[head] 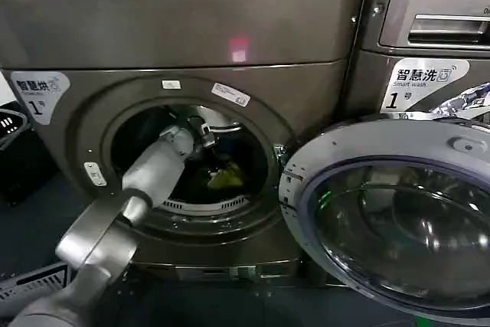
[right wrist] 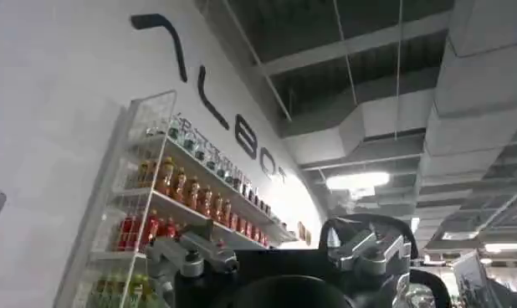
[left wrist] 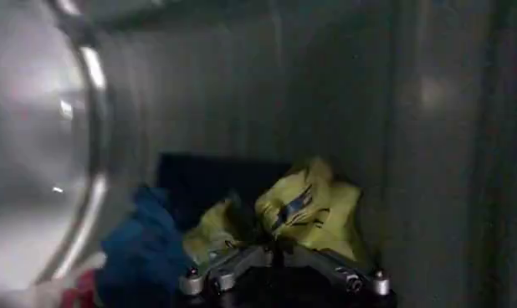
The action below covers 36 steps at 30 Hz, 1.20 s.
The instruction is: Grasp the clothes from the dryer.
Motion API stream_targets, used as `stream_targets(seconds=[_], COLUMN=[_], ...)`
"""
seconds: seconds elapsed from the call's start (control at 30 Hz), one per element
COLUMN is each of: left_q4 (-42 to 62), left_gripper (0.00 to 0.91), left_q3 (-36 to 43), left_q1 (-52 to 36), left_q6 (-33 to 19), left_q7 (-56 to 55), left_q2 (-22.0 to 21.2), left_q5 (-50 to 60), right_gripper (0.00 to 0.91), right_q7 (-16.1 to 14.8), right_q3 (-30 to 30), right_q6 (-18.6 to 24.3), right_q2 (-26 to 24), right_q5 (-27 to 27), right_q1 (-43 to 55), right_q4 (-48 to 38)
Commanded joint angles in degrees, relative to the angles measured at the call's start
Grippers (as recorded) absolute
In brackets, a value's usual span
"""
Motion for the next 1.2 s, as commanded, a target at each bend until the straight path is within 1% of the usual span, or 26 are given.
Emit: stream_targets(seconds=[0.03,0.2,0.33,0.43,0.57,0.63,0.67,0.7,0.83,0.9,0.93,0.97,1.07,1.2], left_q4=[-14.57,-26.09,-33.67,-38.58,-45.89,-50.17,-50.82,-52.75,-56.4,-58.47,-59.34,-59.71,-59.56,-59.6], left_gripper=[0.0,0.0,0.0,0.0,0.0,0.0,0.0,0.0,0.0,0.0,0.0,0.0,0.0,0.0], left_q3=[-14.42,-20.04,-24.88,-28.94,-33.09,-34.55,-34.67,-35.26,-36.4,-36.67,-36.72,-36.79,-37.32,-37.18], left_q1=[7.87,15.13,20.87,24.0,30.33,34.72,35.15,37.48,41.73,44.05,45.31,46.0,46.45,46.64], left_q6=[2.61,2.65,2.36,3.06,3.97,2.68,2.02,-0.67,-6.66,-8.53,-9.36,-9.79,-9.94,-9.94], left_q7=[-14.43,-26.58,-36.52,-43.03,-52.09,-55.42,-56.04,-57.89,-61.92,-62.7,-62.83,-62.93,-62.75,-62.45], left_q2=[2.25,2.93,2.41,0.55,-2.56,-3.67,-3.85,-4.88,-6.8,-7.59,-7.96,-8.29,-9.19,-9.51], left_q5=[-13.43,-18.76,-21.26,-22.3,-22.83,-23.02,-23.21,-22.8,-21.55,-19.28,-18.1,-17.35,-16.81,-16.08], right_gripper=[0.907,0.907,0.907,0.907,0.907,0.907,0.907,0.907,0.907,0.907,0.907,0.907,0.907,0.907], right_q7=[-0.02,-0.56,-1.12,-1.35,-1.39,-1.34,-1.27,-1.09,-0.76,-0.69,-0.86,-0.86,-0.56,-0.75], right_q3=[-0.19,-0.69,-0.94,-0.42,0.06,0.04,-0.02,-0.13,-0.52,-0.21,0.22,0.34,0.14,0.14], right_q6=[-0.06,0.29,0.65,1.15,1.57,2.02,2.14,2.36,3.18,3.86,3.15,2.76,4.14,4.31], right_q2=[-0.05,0.17,0.24,0.06,-0.05,0.0,0.0,-0.05,0.05,-0.13,-0.16,-0.23,-0.46,-0.71], right_q5=[0.0,-0.44,-1.35,-1.34,-1.25,-1.25,-1.26,-1.22,-1.2,-1.06,-0.85,-0.59,0.2,0.2], right_q1=[0.14,0.41,0.56,0.38,0.16,0.15,0.18,0.31,0.37,0.3,0.29,0.26,0.05,-0.03], right_q4=[0.28,0.96,1.49,1.66,1.46,1.32,1.28,1.29,1.37,1.02,1.12,1.15,0.98,0.97])
